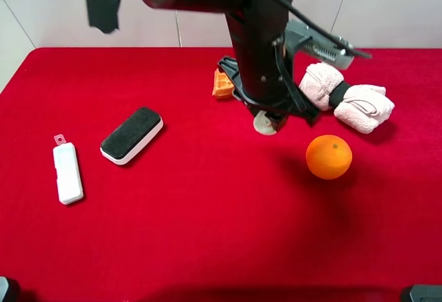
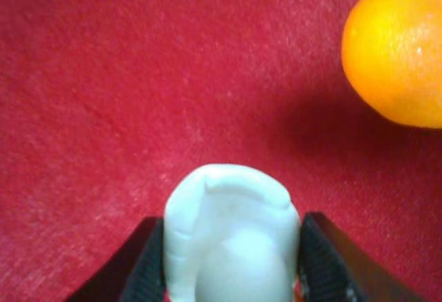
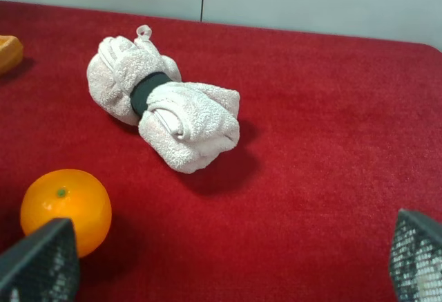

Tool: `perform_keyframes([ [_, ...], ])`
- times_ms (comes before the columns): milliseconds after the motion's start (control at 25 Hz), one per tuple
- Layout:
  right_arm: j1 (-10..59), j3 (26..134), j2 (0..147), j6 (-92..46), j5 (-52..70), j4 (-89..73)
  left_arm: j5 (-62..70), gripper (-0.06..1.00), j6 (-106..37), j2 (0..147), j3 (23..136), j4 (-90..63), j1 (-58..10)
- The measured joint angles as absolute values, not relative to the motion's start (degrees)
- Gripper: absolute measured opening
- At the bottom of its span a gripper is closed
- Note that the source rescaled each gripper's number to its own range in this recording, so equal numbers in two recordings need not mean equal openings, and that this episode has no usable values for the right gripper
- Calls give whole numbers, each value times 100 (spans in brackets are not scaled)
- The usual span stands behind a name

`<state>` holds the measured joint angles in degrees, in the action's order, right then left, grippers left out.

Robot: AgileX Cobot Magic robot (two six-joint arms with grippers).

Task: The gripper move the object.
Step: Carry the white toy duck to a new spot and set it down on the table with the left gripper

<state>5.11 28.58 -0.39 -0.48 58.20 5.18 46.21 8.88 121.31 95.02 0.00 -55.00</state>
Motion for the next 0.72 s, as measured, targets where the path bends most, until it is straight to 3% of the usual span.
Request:
perform_keyframes([
  [720, 511, 2858, -39, -48, 5820, 518, 3954, 0, 900, 12799, 9502, -33, -5720],
])
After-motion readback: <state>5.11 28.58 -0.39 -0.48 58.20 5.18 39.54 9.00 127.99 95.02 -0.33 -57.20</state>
